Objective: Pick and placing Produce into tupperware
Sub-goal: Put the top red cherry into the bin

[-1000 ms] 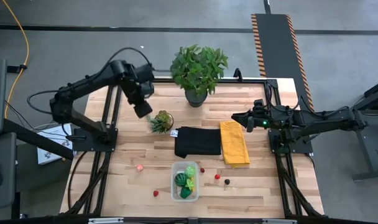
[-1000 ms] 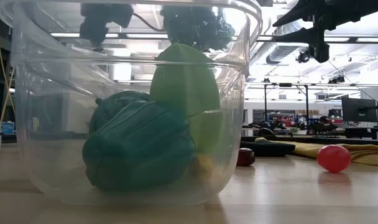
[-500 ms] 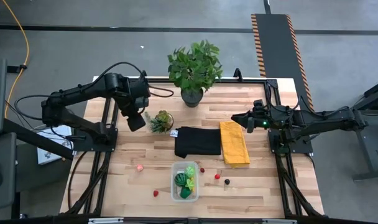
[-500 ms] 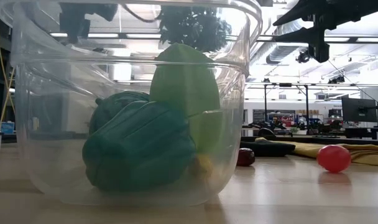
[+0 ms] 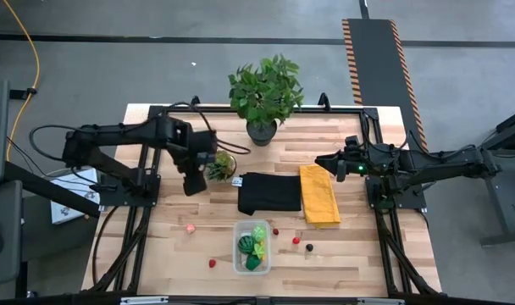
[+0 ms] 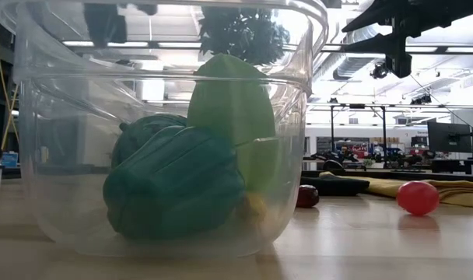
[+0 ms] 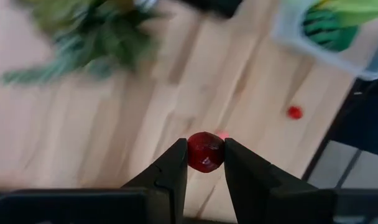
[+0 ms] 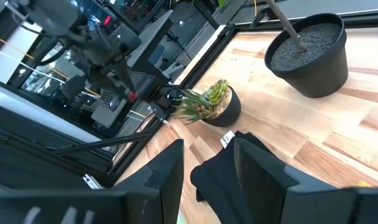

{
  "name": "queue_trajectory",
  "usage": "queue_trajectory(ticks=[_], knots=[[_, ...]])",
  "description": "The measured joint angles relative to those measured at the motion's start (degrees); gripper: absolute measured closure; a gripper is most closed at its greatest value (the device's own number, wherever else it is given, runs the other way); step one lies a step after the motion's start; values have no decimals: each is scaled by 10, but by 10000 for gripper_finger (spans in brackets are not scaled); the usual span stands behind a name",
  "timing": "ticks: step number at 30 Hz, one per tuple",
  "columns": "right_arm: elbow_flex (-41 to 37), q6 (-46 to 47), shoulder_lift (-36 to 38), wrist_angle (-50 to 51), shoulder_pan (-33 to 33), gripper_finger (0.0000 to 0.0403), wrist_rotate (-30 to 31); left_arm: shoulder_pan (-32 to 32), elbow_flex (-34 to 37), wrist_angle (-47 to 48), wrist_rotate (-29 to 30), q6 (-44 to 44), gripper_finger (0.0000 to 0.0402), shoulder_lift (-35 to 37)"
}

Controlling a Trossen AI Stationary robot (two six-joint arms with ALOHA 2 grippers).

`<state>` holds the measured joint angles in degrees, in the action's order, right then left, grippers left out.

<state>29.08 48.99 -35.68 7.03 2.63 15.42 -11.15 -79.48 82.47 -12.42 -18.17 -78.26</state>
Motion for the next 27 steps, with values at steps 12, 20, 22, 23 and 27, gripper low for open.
queue_trajectory(ticks=[12, 20, 22, 23, 27], knots=[[0, 14, 0, 0, 0, 269, -21, 86, 0, -108, -45, -4, 314, -101], [0, 21, 0, 7, 0, 269, -33, 132, -21, -182, -47, -12, 314, -139], [0, 22, 0, 8, 0, 269, -33, 141, -27, -201, -46, -12, 314, -145], [0, 24, 0, 7, 0, 269, -33, 145, -31, -209, -44, -12, 314, -147], [0, 33, 0, 8, 0, 269, -32, 161, -42, -232, -18, -15, 314, -147]])
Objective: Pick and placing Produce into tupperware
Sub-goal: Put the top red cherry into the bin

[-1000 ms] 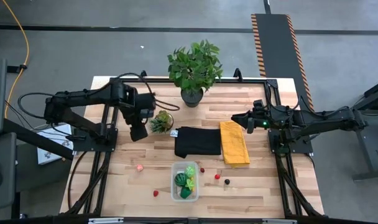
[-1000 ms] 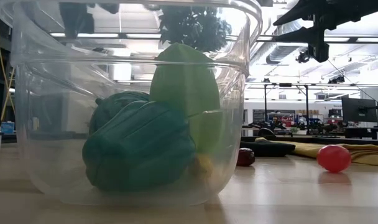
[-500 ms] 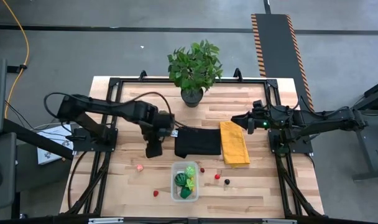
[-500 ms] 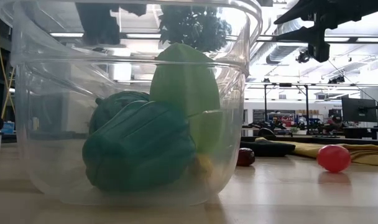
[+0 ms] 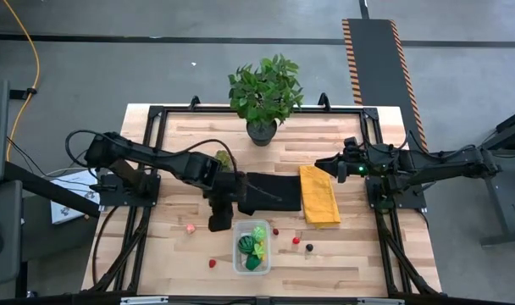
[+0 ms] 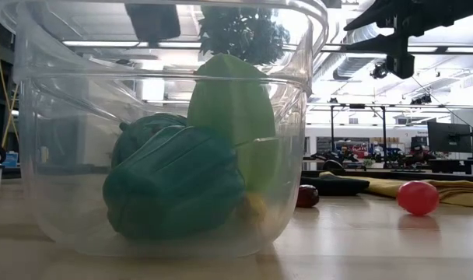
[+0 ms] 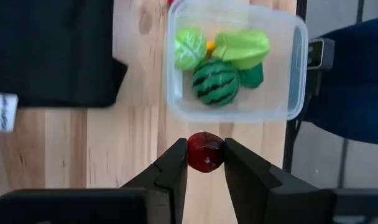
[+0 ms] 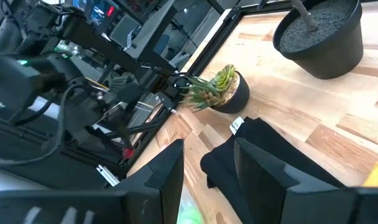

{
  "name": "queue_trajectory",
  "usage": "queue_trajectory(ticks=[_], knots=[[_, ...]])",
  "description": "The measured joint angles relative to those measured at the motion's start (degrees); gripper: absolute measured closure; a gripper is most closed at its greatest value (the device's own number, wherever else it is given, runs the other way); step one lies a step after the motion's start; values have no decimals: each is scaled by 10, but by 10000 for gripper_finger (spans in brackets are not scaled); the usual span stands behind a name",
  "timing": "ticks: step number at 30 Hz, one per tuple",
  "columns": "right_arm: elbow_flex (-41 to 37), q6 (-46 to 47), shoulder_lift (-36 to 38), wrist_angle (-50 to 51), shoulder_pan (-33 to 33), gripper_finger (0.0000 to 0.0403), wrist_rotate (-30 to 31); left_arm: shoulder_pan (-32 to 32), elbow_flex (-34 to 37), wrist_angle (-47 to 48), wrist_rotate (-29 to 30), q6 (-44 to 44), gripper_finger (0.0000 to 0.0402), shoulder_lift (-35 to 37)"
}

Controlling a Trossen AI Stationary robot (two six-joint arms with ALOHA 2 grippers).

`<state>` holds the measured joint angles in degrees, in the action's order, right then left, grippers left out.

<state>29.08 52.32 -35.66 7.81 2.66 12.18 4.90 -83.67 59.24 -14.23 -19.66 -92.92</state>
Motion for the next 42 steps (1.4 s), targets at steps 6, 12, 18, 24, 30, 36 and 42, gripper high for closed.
queue_trajectory(ticks=[6, 12, 18, 24, 30, 36, 42], knots=[[0, 8, 0, 1, 0, 269, -3, 19, -16, -12, 34, -3, 314, 0], [0, 6, 0, 1, 0, 269, -6, 24, -19, -42, 49, -20, 314, 0], [0, 1, 0, 12, 0, 269, -9, 25, -20, -50, 48, -26, 314, -13], [0, -13, 0, 26, 0, 269, -18, 47, -95, -12, 51, -14, 314, -79], [0, -17, -3, 39, 0, 269, -33, 62, -194, 31, 62, 12, 314, -148], [0, -14, 1, 46, 0, 269, -54, 67, -238, 50, 68, 12, 314, -184], [0, -18, 1, 43, 0, 269, -55, 79, -237, 63, 80, 7, 314, -201]])
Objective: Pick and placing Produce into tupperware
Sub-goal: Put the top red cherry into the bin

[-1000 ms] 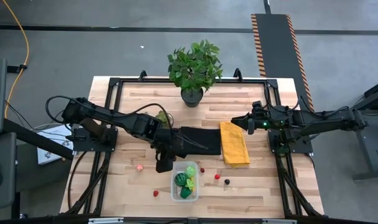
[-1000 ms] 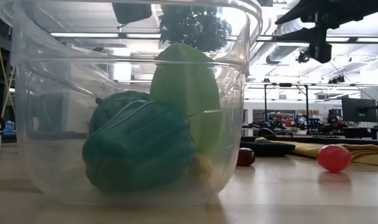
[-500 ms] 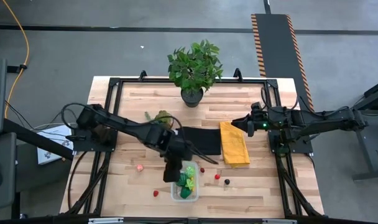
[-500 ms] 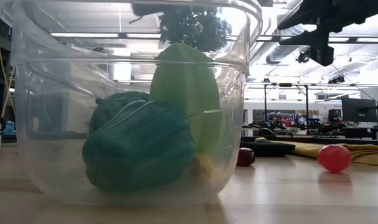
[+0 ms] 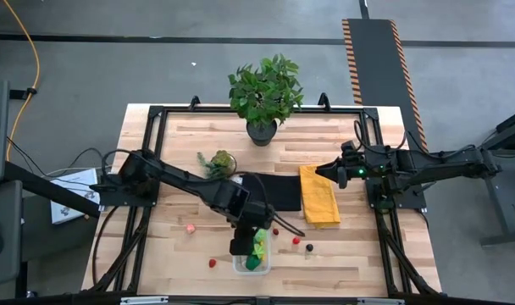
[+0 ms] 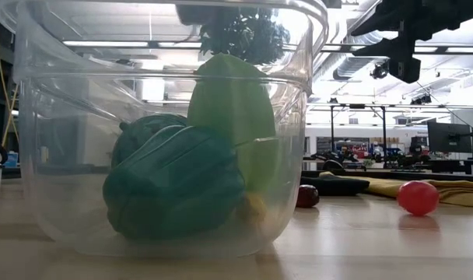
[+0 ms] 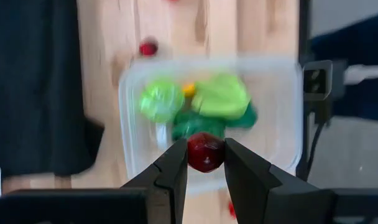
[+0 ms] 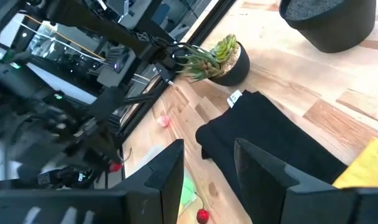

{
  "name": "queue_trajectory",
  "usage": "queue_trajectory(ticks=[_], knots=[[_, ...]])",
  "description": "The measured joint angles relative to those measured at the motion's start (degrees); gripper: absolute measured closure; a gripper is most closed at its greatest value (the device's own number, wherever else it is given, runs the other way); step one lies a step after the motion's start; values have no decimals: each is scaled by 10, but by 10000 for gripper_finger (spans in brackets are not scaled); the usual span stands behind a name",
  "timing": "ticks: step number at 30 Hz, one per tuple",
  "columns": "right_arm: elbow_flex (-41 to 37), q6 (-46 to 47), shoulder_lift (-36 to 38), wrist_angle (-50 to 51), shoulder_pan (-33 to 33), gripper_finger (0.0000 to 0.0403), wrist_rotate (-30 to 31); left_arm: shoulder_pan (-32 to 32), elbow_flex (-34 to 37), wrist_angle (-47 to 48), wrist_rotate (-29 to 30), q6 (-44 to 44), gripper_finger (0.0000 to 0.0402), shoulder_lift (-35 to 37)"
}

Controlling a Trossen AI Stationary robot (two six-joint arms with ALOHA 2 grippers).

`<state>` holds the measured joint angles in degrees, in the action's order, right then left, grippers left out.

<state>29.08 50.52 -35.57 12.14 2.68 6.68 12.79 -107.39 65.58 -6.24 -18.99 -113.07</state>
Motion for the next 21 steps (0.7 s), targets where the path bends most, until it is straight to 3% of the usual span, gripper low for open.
queue_trajectory(ticks=[21], knots=[[0, -1, 0, 0, 0, 269, -1, 12, -1, -4, 27, -8, 314, -76]])
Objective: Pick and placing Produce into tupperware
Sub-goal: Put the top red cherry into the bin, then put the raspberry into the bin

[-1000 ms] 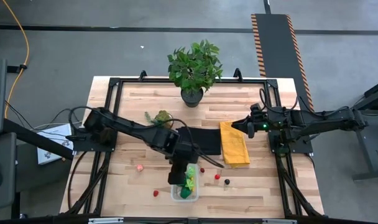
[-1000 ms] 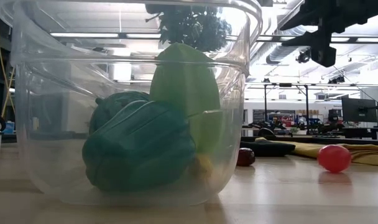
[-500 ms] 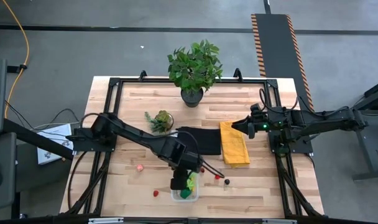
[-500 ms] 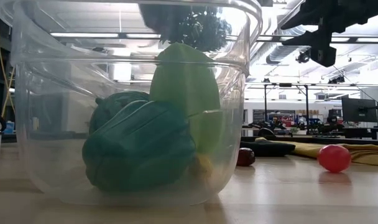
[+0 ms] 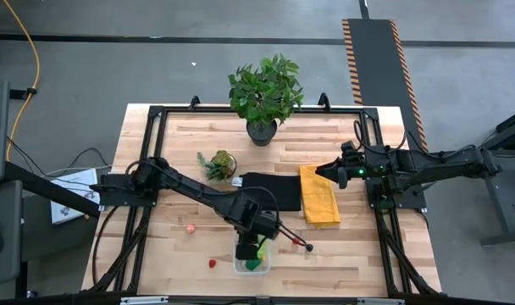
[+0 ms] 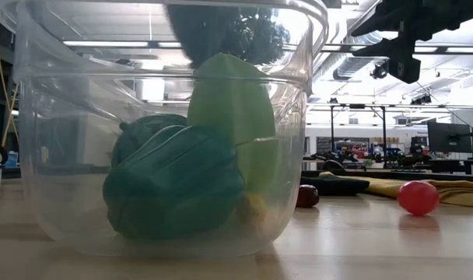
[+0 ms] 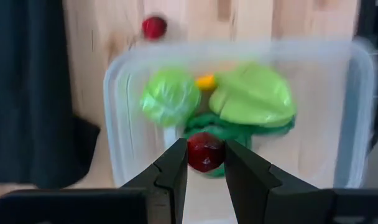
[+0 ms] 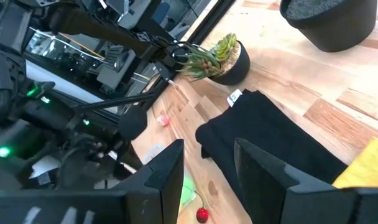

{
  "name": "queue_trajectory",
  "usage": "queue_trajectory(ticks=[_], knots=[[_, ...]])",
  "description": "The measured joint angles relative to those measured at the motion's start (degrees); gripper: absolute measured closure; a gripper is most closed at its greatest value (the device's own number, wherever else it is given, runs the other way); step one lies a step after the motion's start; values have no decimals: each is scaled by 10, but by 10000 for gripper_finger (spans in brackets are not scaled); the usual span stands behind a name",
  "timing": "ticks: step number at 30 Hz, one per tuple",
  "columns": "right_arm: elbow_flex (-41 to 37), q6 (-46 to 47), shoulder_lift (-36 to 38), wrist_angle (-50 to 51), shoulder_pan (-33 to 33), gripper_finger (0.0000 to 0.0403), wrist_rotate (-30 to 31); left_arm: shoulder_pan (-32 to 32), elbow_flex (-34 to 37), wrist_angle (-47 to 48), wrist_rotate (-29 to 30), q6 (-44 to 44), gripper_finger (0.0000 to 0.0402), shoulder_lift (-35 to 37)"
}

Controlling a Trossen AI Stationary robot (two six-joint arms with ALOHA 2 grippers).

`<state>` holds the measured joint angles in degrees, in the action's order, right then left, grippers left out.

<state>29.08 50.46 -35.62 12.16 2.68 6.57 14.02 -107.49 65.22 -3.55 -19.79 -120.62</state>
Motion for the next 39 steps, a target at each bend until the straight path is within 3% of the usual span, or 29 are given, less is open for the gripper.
queue_trajectory(ticks=[20, 30, 39], knots=[[0, -4, 0, 0, 0, 269, -4, 0, 1, 9, -3, 0, 312, -10], [0, -15, 0, 1, 0, 269, -6, 0, 1, 8, -5, 0, 246, -10], [0, -21, 0, 2, 0, 269, -8, -2, 1, 62, -14, -1, 264, -3]])
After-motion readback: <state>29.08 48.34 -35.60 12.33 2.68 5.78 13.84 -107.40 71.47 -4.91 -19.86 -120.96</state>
